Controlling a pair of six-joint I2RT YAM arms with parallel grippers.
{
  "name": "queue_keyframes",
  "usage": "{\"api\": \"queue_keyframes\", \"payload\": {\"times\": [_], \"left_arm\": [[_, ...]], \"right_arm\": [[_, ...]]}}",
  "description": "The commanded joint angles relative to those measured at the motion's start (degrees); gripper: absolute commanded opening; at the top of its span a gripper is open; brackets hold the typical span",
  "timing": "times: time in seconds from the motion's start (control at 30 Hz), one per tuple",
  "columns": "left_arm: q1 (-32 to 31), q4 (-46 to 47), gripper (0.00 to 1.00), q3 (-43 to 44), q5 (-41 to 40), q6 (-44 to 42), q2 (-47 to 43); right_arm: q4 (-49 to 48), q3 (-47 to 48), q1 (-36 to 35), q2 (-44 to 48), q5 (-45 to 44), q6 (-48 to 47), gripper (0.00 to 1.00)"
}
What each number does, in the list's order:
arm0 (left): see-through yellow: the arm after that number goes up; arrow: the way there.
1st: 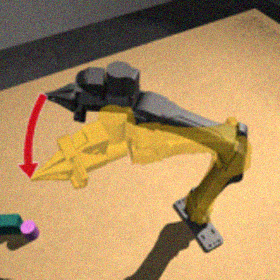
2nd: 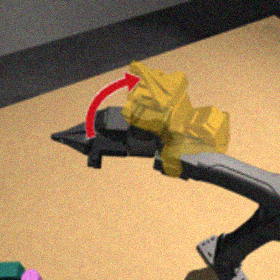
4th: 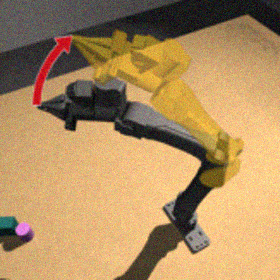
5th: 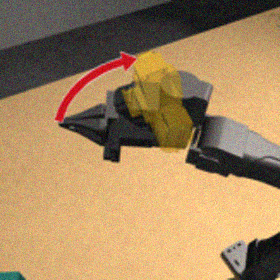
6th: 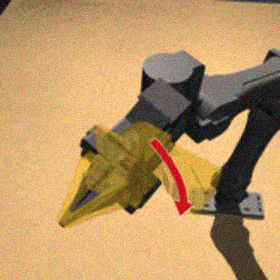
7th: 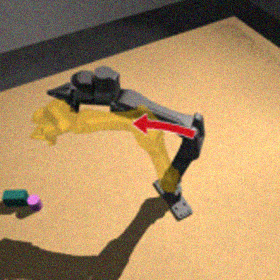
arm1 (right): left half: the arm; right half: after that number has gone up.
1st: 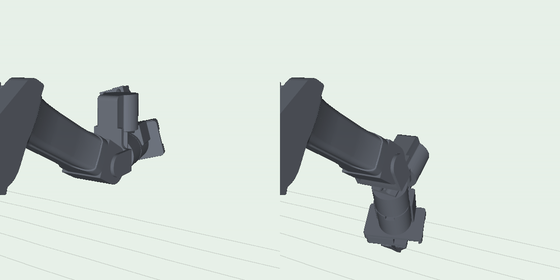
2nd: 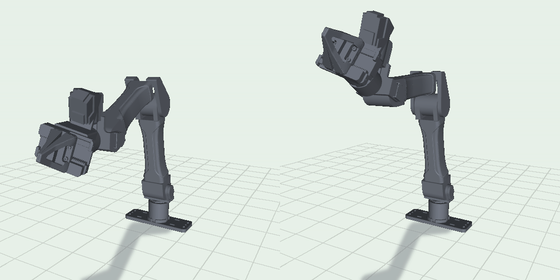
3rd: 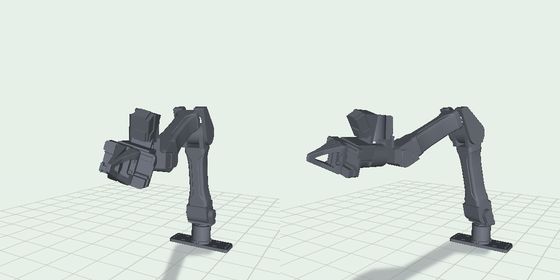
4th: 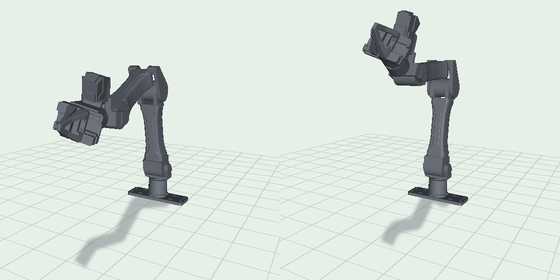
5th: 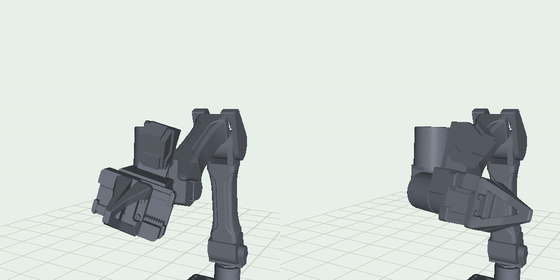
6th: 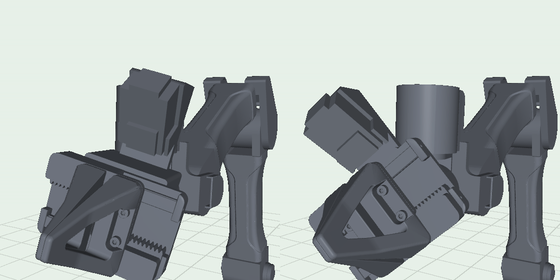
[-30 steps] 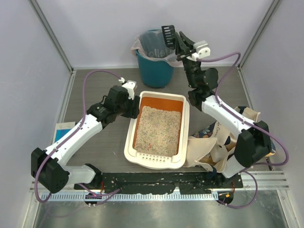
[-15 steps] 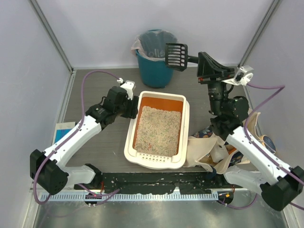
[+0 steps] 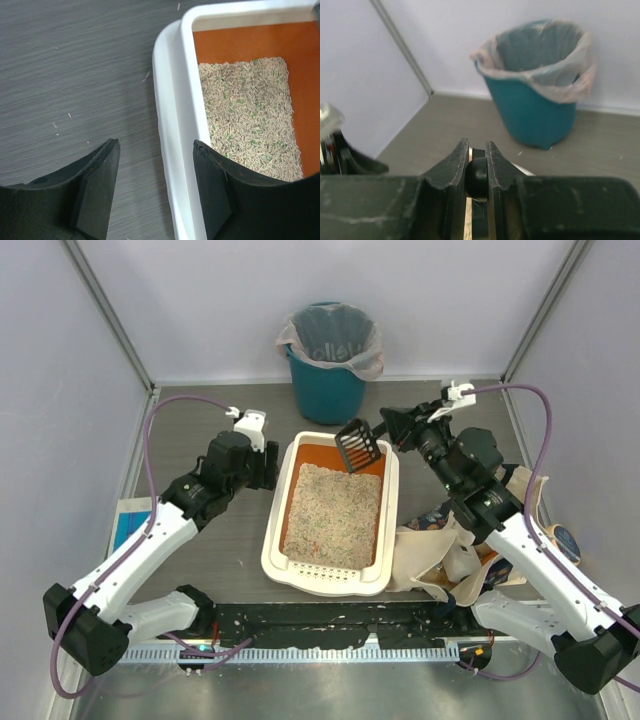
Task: Clean the litter box
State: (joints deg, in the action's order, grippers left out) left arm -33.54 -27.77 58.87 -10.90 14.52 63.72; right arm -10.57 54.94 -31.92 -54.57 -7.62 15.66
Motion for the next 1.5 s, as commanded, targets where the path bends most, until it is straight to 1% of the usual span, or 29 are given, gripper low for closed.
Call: {"api": "queue_keyframes", "payload": {"times": [0.0, 0.07, 0.1, 0.23, 0.27, 0.47, 0.53, 0.57, 0.63, 0.73, 0.8, 0.87, 0.93, 1.0, 1.03, 1.07, 1.1, 1.17, 1.2, 1.23, 1.3, 1.33, 1.43, 1.47], "left_arm": [[-0.1, 5.1, 0.64, -0.9, -5.0, -1.0, -3.5], [-0.1, 5.1, 0.65, -1.0, -5.2, -1.1, -3.4], [-0.1, 5.1, 0.65, -1.0, -5.0, -1.0, -3.1], [-0.2, 4.7, 0.65, -0.7, -3.0, -0.2, -1.9], [-0.2, 4.8, 0.65, -0.7, -2.7, -0.1, -1.8], [-0.2, 4.8, 0.65, -0.7, -2.6, -0.5, -1.6], [-0.1, 5.0, 0.65, -0.7, -2.0, -0.7, -1.7], [-0.1, 5.0, 0.65, -0.7, -1.9, -0.7, -1.5], [-0.2, 4.8, 0.65, -0.7, -1.8, -0.7, -1.2], [-0.1, 4.7, 0.64, -0.5, -1.7, -0.7, -0.7], [-0.2, 4.7, 0.65, -0.5, -1.7, -0.7, -0.5], [-0.2, 4.6, 0.65, -0.4, -1.6, -0.7, -0.4], [-0.1, 4.6, 0.64, -0.4, -1.6, -0.7, -0.4], [-0.1, 4.6, 0.65, -0.5, -1.6, -0.7, -0.1], [-0.1, 4.5, 0.64, -0.4, -1.6, -0.7, -0.1], [-0.1, 4.6, 0.64, -0.4, -1.6, -0.8, -0.1], [-0.2, 4.5, 0.65, -0.4, -1.6, -0.8, 0.1], [-0.2, 4.3, 0.65, -0.2, -1.7, -0.9, 0.1], [-0.2, 4.4, 0.65, -0.3, -1.8, -0.9, 0.1], [-0.2, 4.3, 0.65, -0.3, -1.8, -0.9, 0.0], [-0.2, 4.4, 0.65, -0.2, -1.8, -0.9, 0.0], [-0.2, 4.4, 0.65, -0.2, -1.8, -0.9, 0.0], [-0.2, 4.3, 0.66, -0.2, -1.6, -0.8, 0.1], [-0.1, 4.3, 0.66, -0.2, -1.4, -0.8, -0.1]], "right_arm": [[11.9, 3.3, -0.2, -1.6, 14.6, 0.7, 0.01], [11.6, 2.5, -0.2, -3.5, 19.5, 2.1, 0.01], [11.5, 2.5, -0.2, -4.6, 24.5, 2.7, 0.01], [13.4, 3.5, -0.2, -10.1, 32.9, 4.2, 0.01], [13.6, 3.4, -0.2, -12.2, 33.6, 4.3, 0.01], [10.9, 0.6, -0.2, -17.1, 40.7, 6.2, 0.01], [5.9, -0.2, -0.2, -19.1, 42.1, 8.4, 0.01], [5.2, -0.4, -0.3, -20.0, 42.9, 9.1, 0.01], [4.1, -0.4, -0.4, -22.5, 43.2, 9.6, 0.01], [4.1, -0.7, -0.5, -25.7, 42.6, 7.8, 0.02], [5.8, -1.1, -0.9, -26.8, 35.9, 6.0, 0.02], [6.2, -2.2, -2.0, -27.3, 30.7, 0.9, 0.02], [3.9, -3.3, -2.1, -28.5, 29.3, -0.1, 0.02], [1.5, -3.5, -2.1, -29.7, 31.3, 0.2, 0.08], [1.2, -3.2, -2.1, -31.4, 32.0, 0.5, 0.15], [0.6, -2.9, -2.1, -32.1, 32.5, 0.9, 0.18], [-0.3, -2.9, -2.1, -32.8, 32.6, 0.9, 0.23], [-1.1, -3.0, -2.1, -33.8, 31.4, 0.3, 0.30], [-1.6, -3.2, -2.1, -33.9, 30.7, 0.1, 0.37], [-1.7, -3.5, -2.1, -33.9, 28.6, -0.2, 0.41], [-3.2, -4.4, -2.1, -33.0, 26.2, -1.3, 0.62], [-3.6, -5.3, -2.2, -32.5, 24.4, -1.9, 0.64], [-3.9, -5.3, -2.1, -31.0, 23.4, -3.5, 0.69], [-3.8, -4.9, -2.2, -30.8, 23.2, -3.7, 0.72]]}}
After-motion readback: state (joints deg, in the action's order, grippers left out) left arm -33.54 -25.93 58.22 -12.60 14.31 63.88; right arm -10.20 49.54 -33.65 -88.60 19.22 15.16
